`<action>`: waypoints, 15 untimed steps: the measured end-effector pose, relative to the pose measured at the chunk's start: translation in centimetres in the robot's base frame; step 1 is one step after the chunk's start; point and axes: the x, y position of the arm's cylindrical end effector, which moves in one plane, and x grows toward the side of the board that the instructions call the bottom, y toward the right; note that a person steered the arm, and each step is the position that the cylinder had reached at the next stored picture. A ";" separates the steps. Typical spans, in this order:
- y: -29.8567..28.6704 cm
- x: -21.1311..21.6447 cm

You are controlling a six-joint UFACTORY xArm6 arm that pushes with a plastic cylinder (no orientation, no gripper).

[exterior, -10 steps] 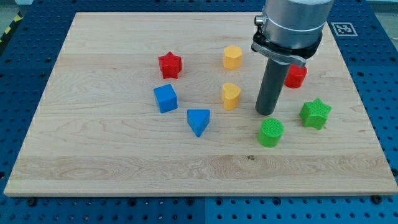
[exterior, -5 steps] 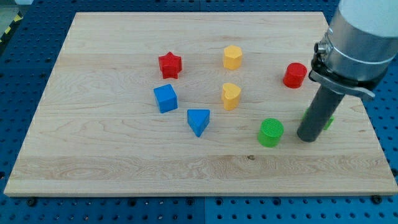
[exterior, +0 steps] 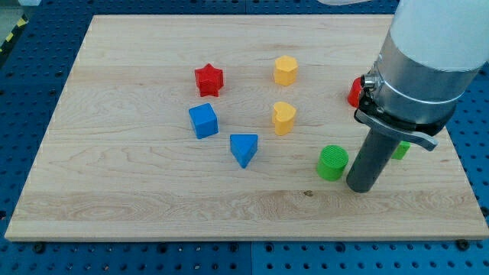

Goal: Move the green circle close to the red circle

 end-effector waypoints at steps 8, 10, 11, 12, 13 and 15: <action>-3.6 -3.8; -3.0 -7.9; -0.7 -8.2; 2.5 -8.2; 3.2 -8.3; 0.4 -10.6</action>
